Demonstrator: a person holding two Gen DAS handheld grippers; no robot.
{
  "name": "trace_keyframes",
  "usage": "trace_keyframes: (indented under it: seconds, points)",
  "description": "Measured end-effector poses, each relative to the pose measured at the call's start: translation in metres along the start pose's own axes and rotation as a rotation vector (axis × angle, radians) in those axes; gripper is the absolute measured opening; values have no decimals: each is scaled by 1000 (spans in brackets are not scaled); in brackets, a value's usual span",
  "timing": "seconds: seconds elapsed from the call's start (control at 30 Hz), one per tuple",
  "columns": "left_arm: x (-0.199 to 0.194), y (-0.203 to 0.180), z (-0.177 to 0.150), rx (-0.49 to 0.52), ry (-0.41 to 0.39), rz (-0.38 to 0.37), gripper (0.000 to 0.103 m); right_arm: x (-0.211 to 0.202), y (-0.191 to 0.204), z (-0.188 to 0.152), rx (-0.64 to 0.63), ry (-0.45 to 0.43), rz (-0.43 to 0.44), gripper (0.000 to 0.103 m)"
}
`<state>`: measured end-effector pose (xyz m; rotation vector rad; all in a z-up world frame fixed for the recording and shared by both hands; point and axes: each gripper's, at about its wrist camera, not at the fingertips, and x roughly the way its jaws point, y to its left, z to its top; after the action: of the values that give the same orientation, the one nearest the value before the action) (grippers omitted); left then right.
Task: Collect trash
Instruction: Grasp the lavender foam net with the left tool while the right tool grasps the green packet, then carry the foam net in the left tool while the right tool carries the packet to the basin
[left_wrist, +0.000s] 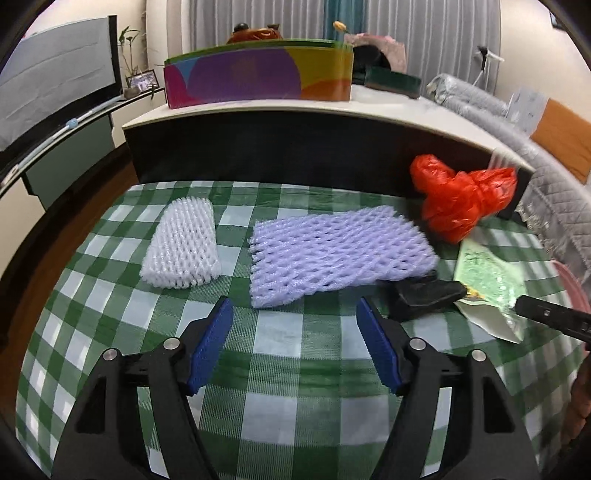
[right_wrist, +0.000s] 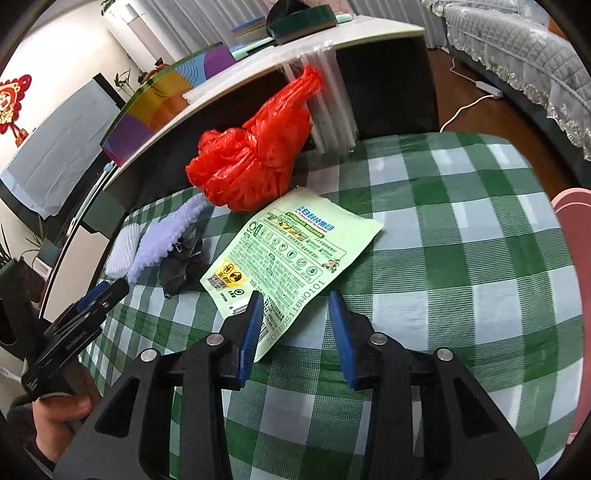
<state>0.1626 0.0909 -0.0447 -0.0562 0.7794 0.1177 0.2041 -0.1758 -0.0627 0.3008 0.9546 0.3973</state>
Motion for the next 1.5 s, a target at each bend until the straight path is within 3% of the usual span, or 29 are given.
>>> trace_keyframes:
  seconds: [0.23, 0.43, 0.67, 0.87, 1.5]
  points:
    - [21, -25, 9, 118, 21, 56, 70, 4, 0, 6, -4, 0, 14, 39]
    - [29, -34, 17, 131, 16, 46, 70, 2, 2, 8, -26, 1, 33, 22]
    - [26, -48, 18, 148, 20, -21, 26, -15, 9, 10, -80, -38, 57, 9]
    - [15, -46, 23, 107, -5, -53, 9, -36, 9, 10, -109, -87, 65, 3]
    - [-42, -44, 23, 17, -80, -147, 6, -100, 7, 3, -145, -204, 49, 1]
